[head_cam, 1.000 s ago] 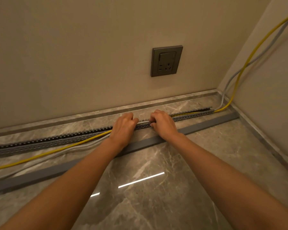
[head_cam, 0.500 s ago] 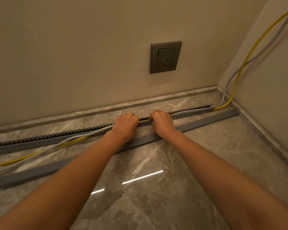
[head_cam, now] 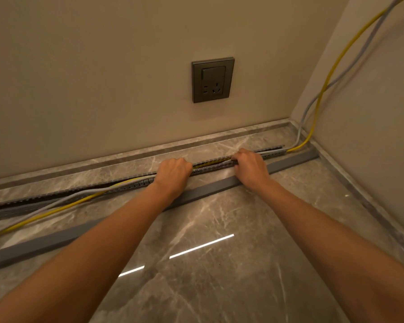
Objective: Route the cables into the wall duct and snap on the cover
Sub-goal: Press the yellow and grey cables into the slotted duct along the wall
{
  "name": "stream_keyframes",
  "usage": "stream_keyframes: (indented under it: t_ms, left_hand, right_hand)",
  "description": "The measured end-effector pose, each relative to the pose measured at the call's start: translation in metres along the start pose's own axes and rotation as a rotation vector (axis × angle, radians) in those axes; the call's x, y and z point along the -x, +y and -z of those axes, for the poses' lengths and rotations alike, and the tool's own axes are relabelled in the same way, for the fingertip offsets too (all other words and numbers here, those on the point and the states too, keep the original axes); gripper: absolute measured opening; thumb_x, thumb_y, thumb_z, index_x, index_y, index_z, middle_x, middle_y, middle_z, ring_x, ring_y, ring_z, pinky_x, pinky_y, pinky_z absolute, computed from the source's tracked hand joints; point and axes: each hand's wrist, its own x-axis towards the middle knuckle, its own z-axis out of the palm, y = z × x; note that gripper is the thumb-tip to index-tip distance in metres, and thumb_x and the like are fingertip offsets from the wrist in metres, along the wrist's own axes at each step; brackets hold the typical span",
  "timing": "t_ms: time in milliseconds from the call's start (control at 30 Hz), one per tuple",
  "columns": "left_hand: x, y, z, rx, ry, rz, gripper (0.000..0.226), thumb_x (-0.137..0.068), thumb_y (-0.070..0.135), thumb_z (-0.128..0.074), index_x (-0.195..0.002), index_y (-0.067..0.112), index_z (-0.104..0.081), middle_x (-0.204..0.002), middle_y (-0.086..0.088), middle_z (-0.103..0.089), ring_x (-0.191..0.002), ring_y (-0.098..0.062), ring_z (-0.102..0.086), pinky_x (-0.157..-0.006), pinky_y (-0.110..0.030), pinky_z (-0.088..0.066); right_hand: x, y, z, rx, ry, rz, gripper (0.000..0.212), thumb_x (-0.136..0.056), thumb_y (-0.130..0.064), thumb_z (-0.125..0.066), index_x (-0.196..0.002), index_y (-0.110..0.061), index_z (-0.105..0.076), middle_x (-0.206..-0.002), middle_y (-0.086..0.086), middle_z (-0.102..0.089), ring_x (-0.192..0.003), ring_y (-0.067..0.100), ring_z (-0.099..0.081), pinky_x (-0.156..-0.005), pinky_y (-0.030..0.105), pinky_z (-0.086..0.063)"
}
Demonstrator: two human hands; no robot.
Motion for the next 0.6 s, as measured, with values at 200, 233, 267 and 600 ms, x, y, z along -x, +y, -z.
stream_keyframes:
  t_ms: [200,233,267,600]
  left_hand:
    - [-0.015,0.029,0.005,0.063,0.020,-0.082,0.026,-0.096,0.003,-0.039,-0.116,0.001,-0.055,-0.120,-0.019,-0.058,-0.107,-0.035,-0.058,-0.085,-0.041,-0.048]
    - [-0.017,0.032,0.004,0.069,0.017,-0.078,0.026,-0.096,0.004,-0.039,-0.117,0.001,-0.055,-0.121,-0.018,-0.058,-0.107,-0.034,-0.058,-0.086,-0.041,-0.048]
    - [-0.018,0.032,0.003,0.072,0.015,-0.067,0.026,-0.096,0.004,-0.040,-0.117,0.001,-0.055,-0.121,-0.018,-0.058,-0.108,-0.034,-0.058,-0.086,-0.041,-0.048]
    - [-0.035,0.042,0.008,0.063,-0.054,0.027,0.029,-0.093,0.005,-0.047,-0.121,0.004,-0.053,-0.125,-0.017,-0.057,-0.115,-0.032,-0.056,-0.094,-0.038,-0.047]
  right_hand:
    - [0.003,0.004,-0.004,-0.019,-0.020,0.042,0.037,-0.089,0.003,-0.049,-0.124,-0.003,-0.056,-0.125,0.013,-0.057,-0.115,0.030,-0.053,-0.100,0.038,-0.043]
    - [0.005,0.006,-0.005,-0.020,-0.014,0.055,0.038,-0.089,0.003,-0.049,-0.126,-0.003,-0.053,-0.127,0.013,-0.055,-0.117,0.030,-0.051,-0.102,0.037,-0.041]
    - [0.007,0.008,-0.006,-0.016,0.005,0.061,0.040,-0.089,0.003,-0.049,-0.128,-0.003,-0.052,-0.128,0.013,-0.054,-0.119,0.029,-0.050,-0.103,0.037,-0.039]
    - [-0.010,0.018,0.011,-0.003,-0.165,-0.063,0.034,-0.087,-0.008,-0.053,-0.120,-0.006,-0.060,-0.125,0.013,-0.052,-0.116,0.033,-0.050,-0.104,0.044,-0.037]
